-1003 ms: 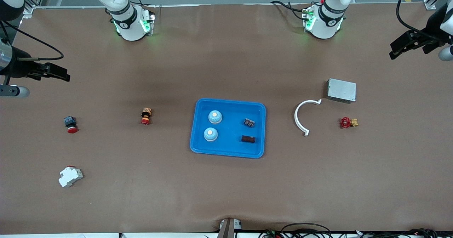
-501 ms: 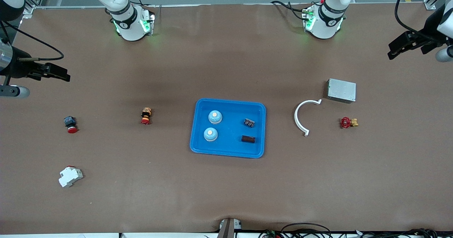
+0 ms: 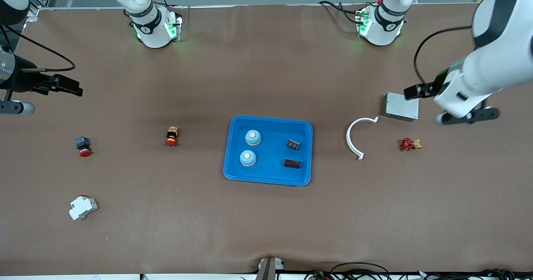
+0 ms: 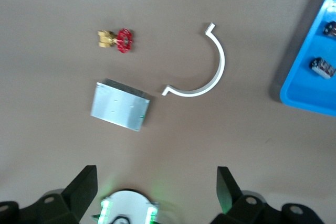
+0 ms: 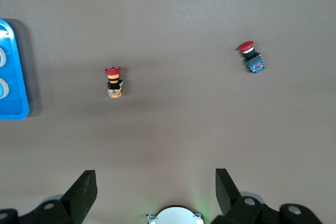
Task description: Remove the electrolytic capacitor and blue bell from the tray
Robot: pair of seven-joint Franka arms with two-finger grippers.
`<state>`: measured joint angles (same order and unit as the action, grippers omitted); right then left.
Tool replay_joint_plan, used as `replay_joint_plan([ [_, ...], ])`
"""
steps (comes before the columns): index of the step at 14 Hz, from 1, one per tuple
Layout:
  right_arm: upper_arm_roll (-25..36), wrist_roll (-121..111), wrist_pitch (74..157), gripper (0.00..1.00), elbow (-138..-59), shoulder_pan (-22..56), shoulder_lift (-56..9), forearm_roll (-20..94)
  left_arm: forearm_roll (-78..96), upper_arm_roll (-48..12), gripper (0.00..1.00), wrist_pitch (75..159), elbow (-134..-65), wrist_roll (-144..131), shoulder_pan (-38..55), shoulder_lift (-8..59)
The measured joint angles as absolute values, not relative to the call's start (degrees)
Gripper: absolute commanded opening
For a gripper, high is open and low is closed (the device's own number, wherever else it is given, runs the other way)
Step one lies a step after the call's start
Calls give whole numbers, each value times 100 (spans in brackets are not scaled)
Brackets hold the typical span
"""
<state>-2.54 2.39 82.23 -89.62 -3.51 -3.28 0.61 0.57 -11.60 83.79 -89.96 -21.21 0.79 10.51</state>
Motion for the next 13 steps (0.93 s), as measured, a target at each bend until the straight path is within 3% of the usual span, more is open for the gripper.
replay_joint_plan([
  [9, -255, 239, 8230, 100, -8963, -312, -361, 60, 58, -1334, 100, 10361, -9480, -4620, 924, 2017],
  [10, -256, 239, 8230, 100, -8964, -305, -371, 60, 58, -1336, 90, 10584, -9521, -4893, 1040, 2081],
  [12, -259, 239, 8230, 100, -8965, -255, -416, 60, 58, -1339, 86, 11042, -9563, -5539, 1256, 2278],
  [13, -260, 239, 8234, 100, -8965, -222, -448, 60, 58, -1339, 77, 11292, -9581, -5882, 1369, 2408],
])
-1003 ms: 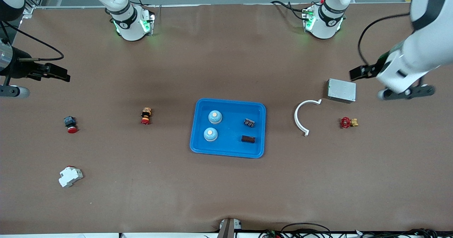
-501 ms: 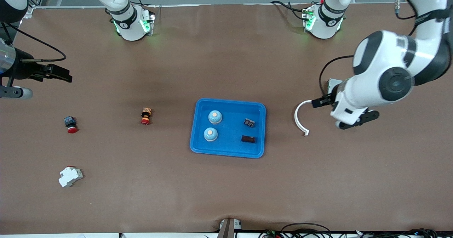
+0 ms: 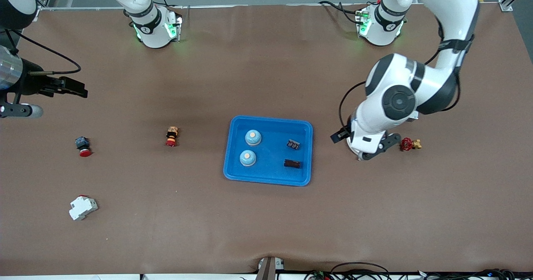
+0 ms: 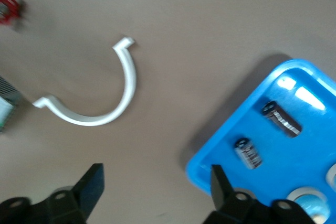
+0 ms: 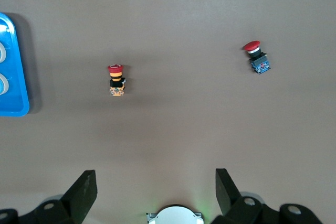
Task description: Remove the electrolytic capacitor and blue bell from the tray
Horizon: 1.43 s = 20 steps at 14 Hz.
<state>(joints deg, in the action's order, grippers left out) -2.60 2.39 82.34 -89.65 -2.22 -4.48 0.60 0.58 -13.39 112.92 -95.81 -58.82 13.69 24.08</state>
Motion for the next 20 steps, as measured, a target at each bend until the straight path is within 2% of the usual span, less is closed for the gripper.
replay_joint_plan([
  [7, -254, 243, 8246, 100, -8964, -166, -523, 56, 58, -1343, 75, 12695, -9606, -7895, 2005, 3244],
  [11, -256, 243, 8252, 100, -8964, -129, -546, 56, 58, -1342, 65, 13334, -9605, -8483, 2227, 3628],
  [17, -266, 624, 8526, 100, -8966, 187, -806, 70, 58, -1341, 63, 14056, -9606, -8841, 2421, 4088],
  [19, -272, 813, 8580, 100, -8966, 334, -853, 72, 58, -1340, 58, 14163, -9605, -8866, 2428, 4171],
  [20, -276, 856, 8598, 100, -8966, 391, -863, 84, 58, -1339, 51, 14201, -9605, -8869, 2429, 4199],
])
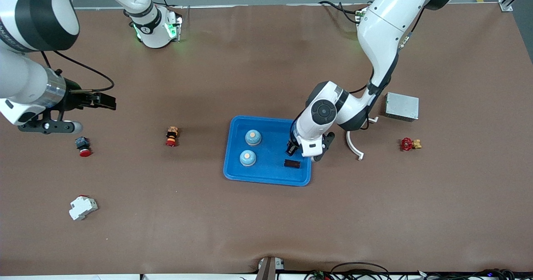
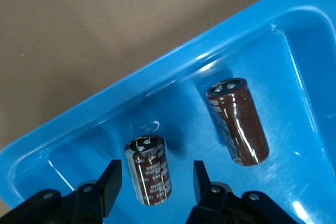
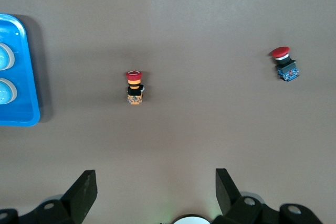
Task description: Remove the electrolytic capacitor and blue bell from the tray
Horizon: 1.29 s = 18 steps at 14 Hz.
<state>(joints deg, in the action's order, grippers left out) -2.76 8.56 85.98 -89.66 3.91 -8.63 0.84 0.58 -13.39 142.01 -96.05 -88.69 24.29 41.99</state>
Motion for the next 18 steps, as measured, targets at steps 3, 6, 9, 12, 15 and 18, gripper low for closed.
replay_joint_plan([
  [3, -281, 1099, 8710, 100, -8966, 580, -913, 205, 58, -1340, 16, 14267, -9605, -9006, 2495, 4235],
  [6, -296, 1991, 9049, 100, -8969, 1103, -1118, 226, 58, -1339, 0, 14267, -9645, -9049, 2537, 4188],
  [9, -304, 2586, 9166, 100, -8975, 1551, -1306, 224, 58, -1310, 0, 14088, -9781, -9052, 2444, 3753],
  [12, -305, 3297, 9261, 100, -8993, 1957, -1551, 265, 57, -1299, 0, 13145, -9829, -8910, 2050, 2962],
  [15, -312, 4026, 9787, 100, -8998, 2457, -1820, 477, 57, -1292, 0, 12339, -9936, -8520, 1536, 2299],
  [18, -316, 4332, 10460, 100, -9016, 2958, -2073, 498, 56, -1282, 0, 11839, -10139, -7987, 1116, 1993],
])
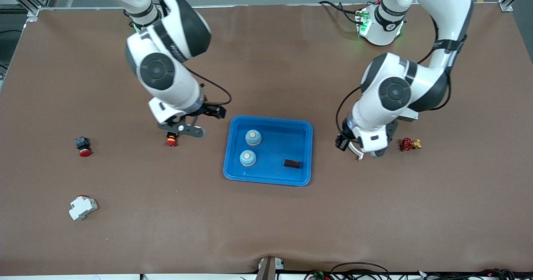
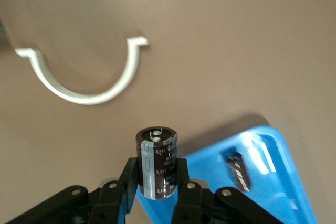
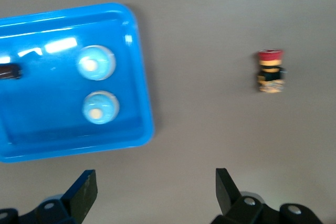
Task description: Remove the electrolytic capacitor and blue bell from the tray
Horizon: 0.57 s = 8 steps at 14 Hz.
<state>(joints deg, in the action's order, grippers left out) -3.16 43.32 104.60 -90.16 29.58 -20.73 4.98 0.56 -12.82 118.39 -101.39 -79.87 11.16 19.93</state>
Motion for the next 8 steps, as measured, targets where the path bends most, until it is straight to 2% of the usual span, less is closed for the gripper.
replay_joint_plan([
  [5, -313, 4351, 11271, 100, -9075, 3251, -2444, 499, 12, -1260, 0, 11831, -11000, -6976, 411, 1836],
  [8, -313, 4146, 11529, 100, -9084, 3263, -2727, 499, -29, -1254, 0, 12332, -11439, -6870, 85, 1913],
])
